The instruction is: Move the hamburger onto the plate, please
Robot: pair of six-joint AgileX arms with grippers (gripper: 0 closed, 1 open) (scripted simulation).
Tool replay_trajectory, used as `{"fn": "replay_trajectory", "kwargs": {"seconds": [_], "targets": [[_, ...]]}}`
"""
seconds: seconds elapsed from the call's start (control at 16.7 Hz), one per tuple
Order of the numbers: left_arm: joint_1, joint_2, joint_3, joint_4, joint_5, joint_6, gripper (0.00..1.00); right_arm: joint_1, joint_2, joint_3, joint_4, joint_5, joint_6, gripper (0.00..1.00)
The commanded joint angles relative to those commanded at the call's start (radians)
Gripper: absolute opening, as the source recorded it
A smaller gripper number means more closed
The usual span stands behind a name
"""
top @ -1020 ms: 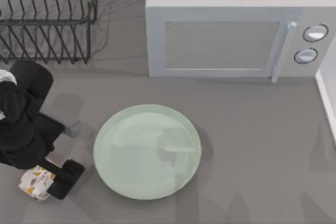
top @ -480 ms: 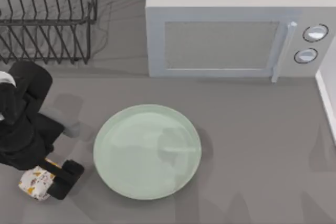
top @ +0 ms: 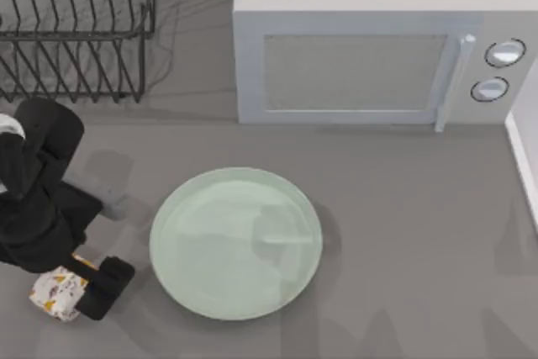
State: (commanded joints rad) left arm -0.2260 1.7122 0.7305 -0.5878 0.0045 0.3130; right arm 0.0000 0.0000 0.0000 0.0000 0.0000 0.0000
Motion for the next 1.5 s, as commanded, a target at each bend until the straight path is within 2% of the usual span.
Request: {"fn": "replay_trajectory", "kwargs": {"seconds": [0.12,0.18,0.6,0.66,0.9,1.26,1.5], "targets": [[0.000,0.000,0.000,0.000,0.000,0.000,0.02,0.000,0.000,0.000,0.000,0.000,0.000,1.00],[0.000,0.000,0.000,0.000,0.000,0.000,0.00,0.000,0.000,0.000,0.000,0.000,0.000,1.00],[0.000,0.000,0.000,0.000,0.000,0.000,0.00,0.000,0.000,0.000,0.000,0.000,0.000,1.00],[0.003,-0.071,0.032,-0.069,0.007,-0.001,0.00,0.000,0.000,0.000,0.000,0.000,0.000,1.00],[-0.001,-0.096,0.089,-0.144,0.007,0.001,0.00,0.000,0.000,0.000,0.000,0.000,0.000,1.00],[-0.001,-0.207,0.263,-0.456,0.007,-0.005,0.00,0.000,0.000,0.000,0.000,0.000,0.000,1.00],[-0.001,-0.242,0.300,-0.507,0.007,-0.008,0.00,0.000,0.000,0.000,0.000,0.000,0.000,1.00]]}}
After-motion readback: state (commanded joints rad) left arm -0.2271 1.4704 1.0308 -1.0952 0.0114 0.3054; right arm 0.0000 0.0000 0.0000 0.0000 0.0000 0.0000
